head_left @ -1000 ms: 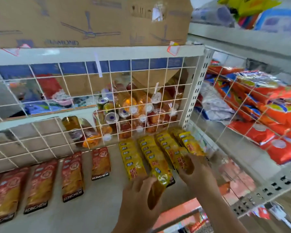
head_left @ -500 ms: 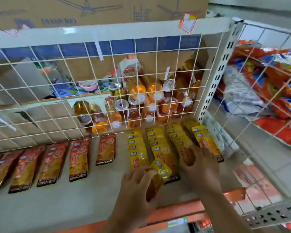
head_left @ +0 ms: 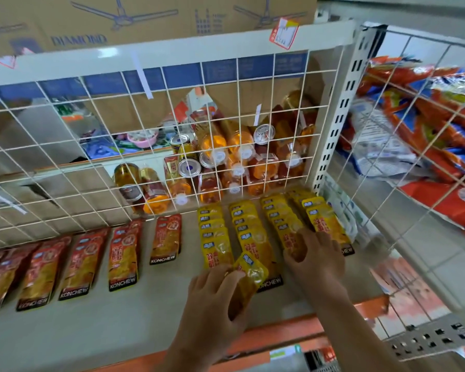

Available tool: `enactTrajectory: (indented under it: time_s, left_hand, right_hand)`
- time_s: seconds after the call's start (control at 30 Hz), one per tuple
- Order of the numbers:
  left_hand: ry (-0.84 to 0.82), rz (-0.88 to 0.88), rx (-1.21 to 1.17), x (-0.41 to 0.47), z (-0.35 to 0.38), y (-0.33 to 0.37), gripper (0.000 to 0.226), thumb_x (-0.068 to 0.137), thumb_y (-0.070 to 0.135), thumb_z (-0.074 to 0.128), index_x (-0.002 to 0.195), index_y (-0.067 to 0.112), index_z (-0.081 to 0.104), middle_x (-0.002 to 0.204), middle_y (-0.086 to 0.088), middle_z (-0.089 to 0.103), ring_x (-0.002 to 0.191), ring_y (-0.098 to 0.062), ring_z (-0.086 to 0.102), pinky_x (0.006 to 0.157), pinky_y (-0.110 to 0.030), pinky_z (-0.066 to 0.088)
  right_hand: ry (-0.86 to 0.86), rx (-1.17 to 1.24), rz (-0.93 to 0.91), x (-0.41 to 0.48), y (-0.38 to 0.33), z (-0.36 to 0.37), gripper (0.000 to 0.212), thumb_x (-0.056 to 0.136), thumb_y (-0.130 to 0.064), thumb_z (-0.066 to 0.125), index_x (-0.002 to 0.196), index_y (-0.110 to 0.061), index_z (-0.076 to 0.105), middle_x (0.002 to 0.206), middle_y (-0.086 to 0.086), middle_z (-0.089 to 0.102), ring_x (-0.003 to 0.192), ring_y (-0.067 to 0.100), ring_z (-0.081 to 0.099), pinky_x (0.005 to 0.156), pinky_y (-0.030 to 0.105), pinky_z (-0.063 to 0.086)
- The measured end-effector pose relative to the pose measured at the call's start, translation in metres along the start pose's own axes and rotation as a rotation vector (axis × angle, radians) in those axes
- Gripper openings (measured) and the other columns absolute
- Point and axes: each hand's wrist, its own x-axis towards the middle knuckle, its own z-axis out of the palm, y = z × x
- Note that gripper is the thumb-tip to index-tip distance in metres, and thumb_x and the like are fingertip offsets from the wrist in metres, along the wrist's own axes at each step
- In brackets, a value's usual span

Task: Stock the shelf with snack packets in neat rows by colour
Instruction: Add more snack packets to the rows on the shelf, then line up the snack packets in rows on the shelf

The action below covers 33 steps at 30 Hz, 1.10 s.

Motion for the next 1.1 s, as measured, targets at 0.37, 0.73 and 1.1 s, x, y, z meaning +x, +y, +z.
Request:
enactTrajectory:
  time_s: [0.37, 0.73, 1.1]
  left_hand:
    - [0.029, -0.024, 0.005, 0.0, -0.002, 0.003, 0.055, 0.076, 0.048, 0.071, 0.126, 0.03, 0.057, 0.126, 0.005, 0.06, 0.114, -0.017, 0.051, 0.094, -0.035, 0.046]
    - [0.035, -0.067, -0.058, -0.004, -0.001, 0.004, 0.052, 0.084, 0.05, 0.072, 0.128, 0.026, 0.056, 0.12, 0.002, 0.056, 0.111, -0.017, 0.051, 0.096, -0.026, 0.042]
    - [-0.025, 0.151, -0.112, -0.007, -0.006, 0.007, 0.046, 0.081, 0.023, 0.074, 0.125, 0.018, 0.063, 0.127, 0.003, 0.061, 0.115, -0.021, 0.057, 0.097, -0.035, 0.05]
  right_hand:
    - [0.206, 0.189, -0.142, -0.021, 0.005, -0.008, 0.029, 0.077, -0.023, 0.078, 0.104, -0.015, 0.07, 0.094, 0.005, 0.063, 0.087, 0.03, 0.059, 0.075, 0.042, 0.053]
    - [-0.161, 0.333, -0.324, -0.098, -0.047, -0.008, 0.031, 0.076, -0.023, 0.058, 0.106, -0.02, 0.064, 0.094, -0.006, 0.063, 0.085, 0.015, 0.059, 0.069, 0.029, 0.048]
    - [-0.182, 0.241, -0.187, -0.081, -0.045, -0.013, 0.074, 0.078, -0.044, 0.074, 0.142, -0.02, 0.046, 0.133, -0.002, 0.045, 0.114, 0.025, 0.056, 0.089, 0.034, 0.049]
